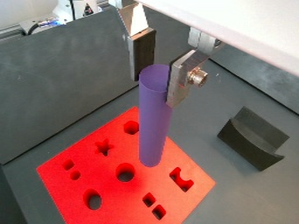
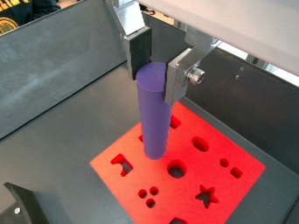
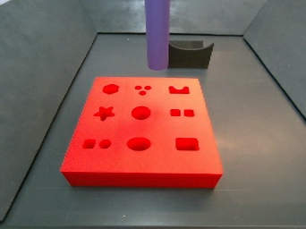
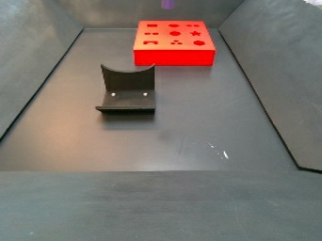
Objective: Insert the round object.
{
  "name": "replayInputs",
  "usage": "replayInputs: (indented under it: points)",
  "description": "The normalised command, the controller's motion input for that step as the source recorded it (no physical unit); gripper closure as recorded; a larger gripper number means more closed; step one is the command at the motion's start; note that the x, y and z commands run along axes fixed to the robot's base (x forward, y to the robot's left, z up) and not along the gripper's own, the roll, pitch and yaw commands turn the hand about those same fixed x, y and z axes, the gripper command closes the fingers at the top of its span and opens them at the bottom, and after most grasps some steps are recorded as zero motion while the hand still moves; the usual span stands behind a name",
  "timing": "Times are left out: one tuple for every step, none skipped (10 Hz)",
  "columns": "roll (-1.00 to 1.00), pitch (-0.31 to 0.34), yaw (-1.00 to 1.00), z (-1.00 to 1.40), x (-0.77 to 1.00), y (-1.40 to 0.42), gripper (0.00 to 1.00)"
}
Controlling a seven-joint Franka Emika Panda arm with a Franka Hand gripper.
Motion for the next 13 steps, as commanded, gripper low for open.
replayInputs:
  points:
    - [0.00, 0.000, -0.03, 0.00, 0.13, 0.00, 1.00]
    - [0.00, -0.013, -0.02, -0.08, 0.12, 0.00, 1.00]
    - [0.00, -0.024, -0.02, -0.09, 0.10, 0.00, 1.00]
    - [-0.01, -0.023, -0.01, -0.09, 0.06, 0.00, 1.00]
    - [-0.01, -0.019, -0.01, -0.08, 0.05, 0.00, 1.00]
    - [-0.01, -0.019, 0.00, -0.07, 0.03, 0.00, 1.00]
    - [0.00, -0.016, 0.00, -0.07, 0.02, 0.00, 1.00]
    - [0.00, -0.013, 0.00, -0.07, 0.02, 0.00, 1.00]
    - [0.00, -0.010, 0.00, -0.07, 0.02, 0.00, 1.00]
    - [0.00, -0.007, 0.00, -0.07, 0.03, 0.00, 1.00]
    - [0.00, -0.003, 0.00, -0.08, 0.04, 0.00, 1.00]
    - [0.00, -0.003, -0.01, -0.12, 0.11, 0.00, 1.00]
    - [0.03, -0.009, 0.00, -0.17, 0.19, -0.04, 1.00]
